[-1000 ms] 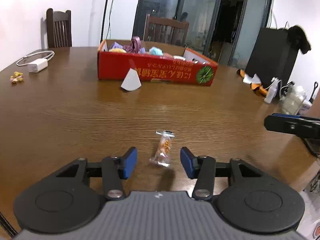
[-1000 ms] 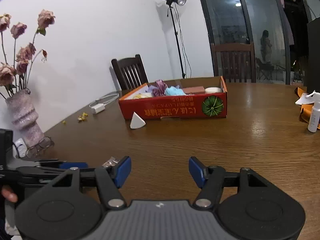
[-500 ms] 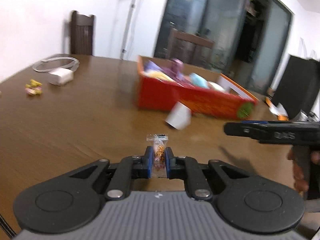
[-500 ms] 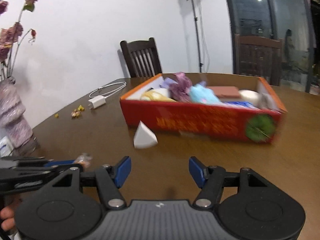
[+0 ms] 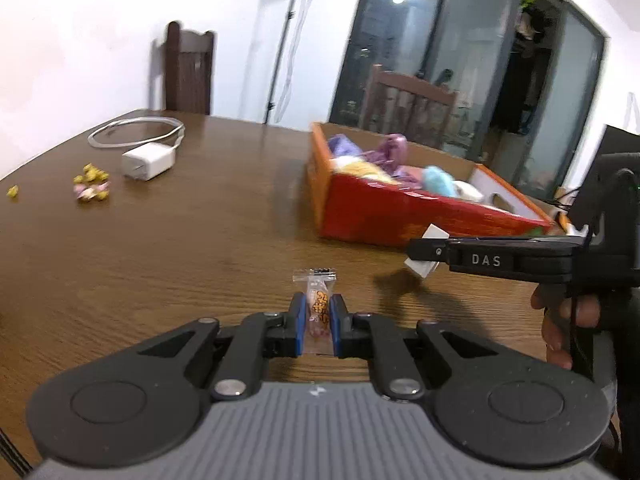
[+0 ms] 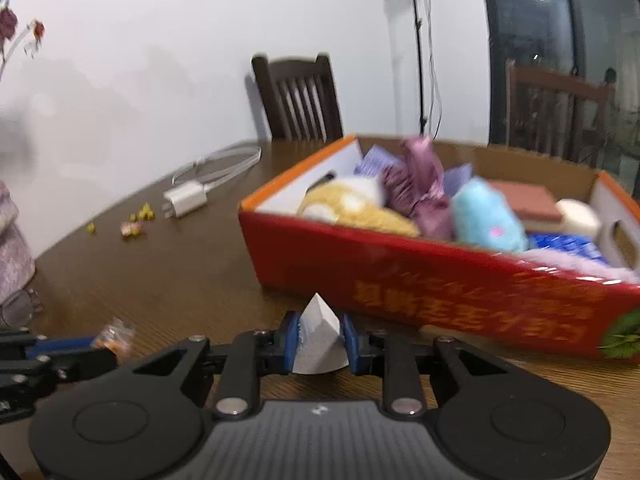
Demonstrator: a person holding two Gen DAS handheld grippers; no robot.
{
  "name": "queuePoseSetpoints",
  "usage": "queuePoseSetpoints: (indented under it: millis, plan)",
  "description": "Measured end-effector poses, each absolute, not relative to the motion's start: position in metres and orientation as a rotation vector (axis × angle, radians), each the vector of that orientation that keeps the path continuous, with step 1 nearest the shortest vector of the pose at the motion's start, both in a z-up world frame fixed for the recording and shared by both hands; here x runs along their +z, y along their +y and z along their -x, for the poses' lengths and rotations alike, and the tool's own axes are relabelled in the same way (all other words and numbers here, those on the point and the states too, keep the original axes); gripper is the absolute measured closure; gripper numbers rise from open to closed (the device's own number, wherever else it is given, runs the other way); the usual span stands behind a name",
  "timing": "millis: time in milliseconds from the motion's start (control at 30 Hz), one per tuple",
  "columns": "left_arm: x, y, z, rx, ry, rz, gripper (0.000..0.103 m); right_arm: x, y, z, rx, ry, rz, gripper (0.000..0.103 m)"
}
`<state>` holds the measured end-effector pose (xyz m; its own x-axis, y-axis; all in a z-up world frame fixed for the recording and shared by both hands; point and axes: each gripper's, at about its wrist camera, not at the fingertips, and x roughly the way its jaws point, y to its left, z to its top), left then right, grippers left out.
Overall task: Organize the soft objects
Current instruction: 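Grasp the clear snack packet with the left gripper while the right gripper grasps the white paper triangle, then carry the snack packet and paper triangle over the box with both grippers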
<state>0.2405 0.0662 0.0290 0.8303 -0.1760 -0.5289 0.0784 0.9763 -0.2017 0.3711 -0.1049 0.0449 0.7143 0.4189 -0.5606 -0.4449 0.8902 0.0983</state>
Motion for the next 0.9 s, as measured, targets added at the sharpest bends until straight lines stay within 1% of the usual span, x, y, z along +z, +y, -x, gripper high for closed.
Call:
queuePoseSetpoints:
  millis: [200,367,567,733,900]
  plan:
    - [0.035,0.017,-0.217,-0.268,0.586,0.136,0.09,0.061,-0.165,-0.313,0.427,0.568,-0.077,0.079]
    - [0.041,-0.021,-0.193,-0.351,0.578,0.111,0.09,0.07,-0.213,-0.248,0.35,0.531,-0.082,0.079]
    - [0.06,-0.06,-0.171,-0.412,0.546,0.044,0.09,0.082,-0.26,-0.183,0.287,0.447,-0.12,0.079]
    - [0.08,-0.081,-0.152,-0.443,0.496,0.006,0.09,0.086,-0.286,-0.15,0.26,0.385,-0.175,0.079]
    - [0.085,-0.087,-0.144,-0.436,0.474,0.011,0.09,0.088,-0.303,-0.138,0.263,0.367,-0.194,0.079]
